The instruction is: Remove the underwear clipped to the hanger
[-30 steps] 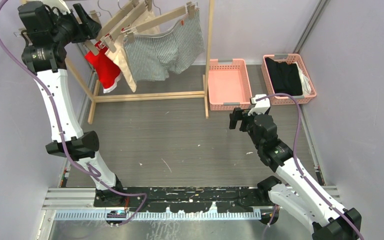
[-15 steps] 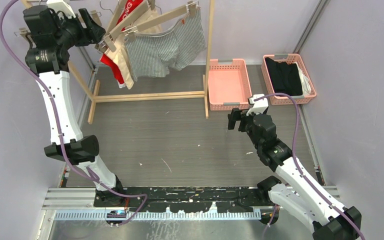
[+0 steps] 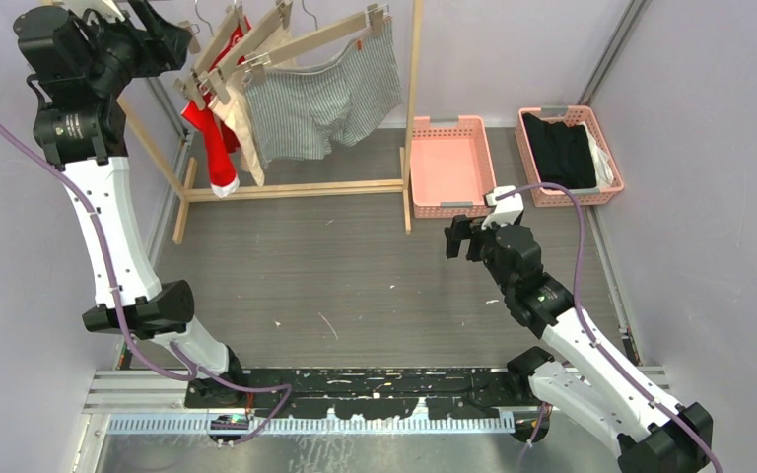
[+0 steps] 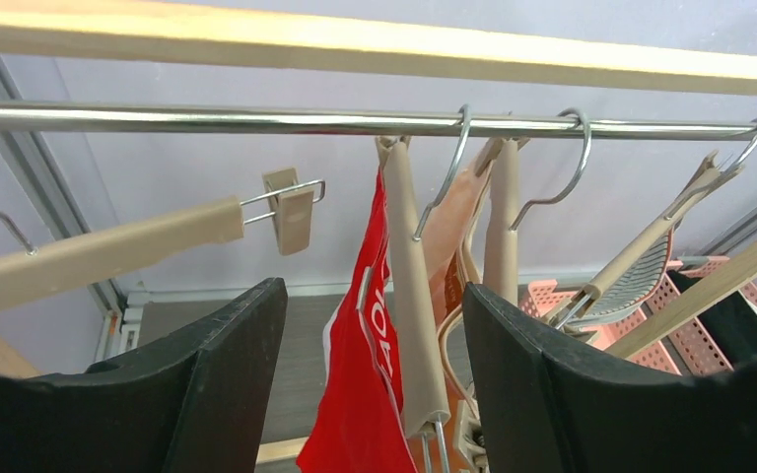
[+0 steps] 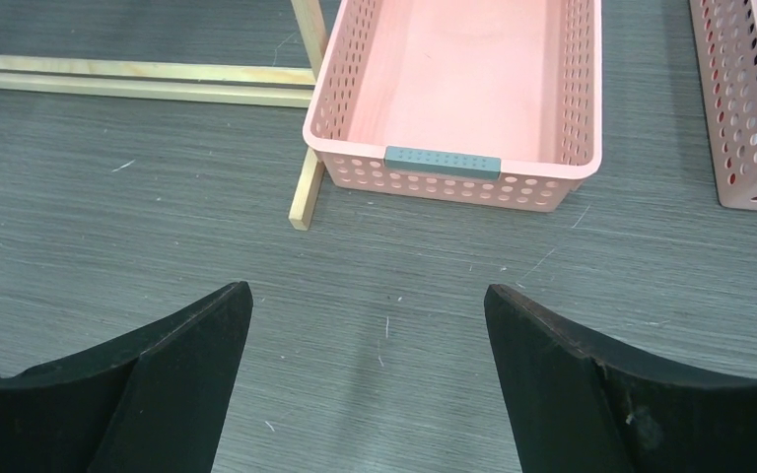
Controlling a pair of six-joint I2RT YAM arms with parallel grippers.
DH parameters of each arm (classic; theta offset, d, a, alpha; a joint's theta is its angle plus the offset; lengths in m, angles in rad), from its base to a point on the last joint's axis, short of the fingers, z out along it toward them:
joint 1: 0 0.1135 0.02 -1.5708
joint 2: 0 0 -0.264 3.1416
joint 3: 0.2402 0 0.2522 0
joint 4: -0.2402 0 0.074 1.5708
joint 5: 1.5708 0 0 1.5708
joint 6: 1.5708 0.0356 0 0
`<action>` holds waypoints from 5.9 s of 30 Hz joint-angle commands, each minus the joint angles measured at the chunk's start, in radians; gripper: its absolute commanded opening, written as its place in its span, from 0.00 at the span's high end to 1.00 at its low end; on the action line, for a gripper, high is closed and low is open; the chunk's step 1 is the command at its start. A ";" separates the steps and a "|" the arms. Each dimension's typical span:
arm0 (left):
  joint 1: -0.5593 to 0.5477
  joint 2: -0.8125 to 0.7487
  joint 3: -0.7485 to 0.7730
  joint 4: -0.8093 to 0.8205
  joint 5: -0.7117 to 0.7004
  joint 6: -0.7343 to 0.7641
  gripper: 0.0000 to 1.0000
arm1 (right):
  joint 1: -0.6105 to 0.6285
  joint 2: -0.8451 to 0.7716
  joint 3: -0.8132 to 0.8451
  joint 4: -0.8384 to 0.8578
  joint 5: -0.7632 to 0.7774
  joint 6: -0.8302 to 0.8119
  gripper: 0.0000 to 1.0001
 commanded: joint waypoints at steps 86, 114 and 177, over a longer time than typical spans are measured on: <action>-0.085 -0.050 -0.127 0.142 -0.099 0.092 1.00 | 0.055 -0.012 0.007 0.045 0.012 -0.009 0.06; -0.085 -0.583 -0.829 -0.161 -0.175 0.201 1.00 | 0.058 0.001 0.018 0.111 -0.075 0.023 0.06; -0.102 -0.848 -1.371 0.200 0.906 0.191 1.00 | 0.047 0.650 0.706 0.417 -1.079 0.145 0.06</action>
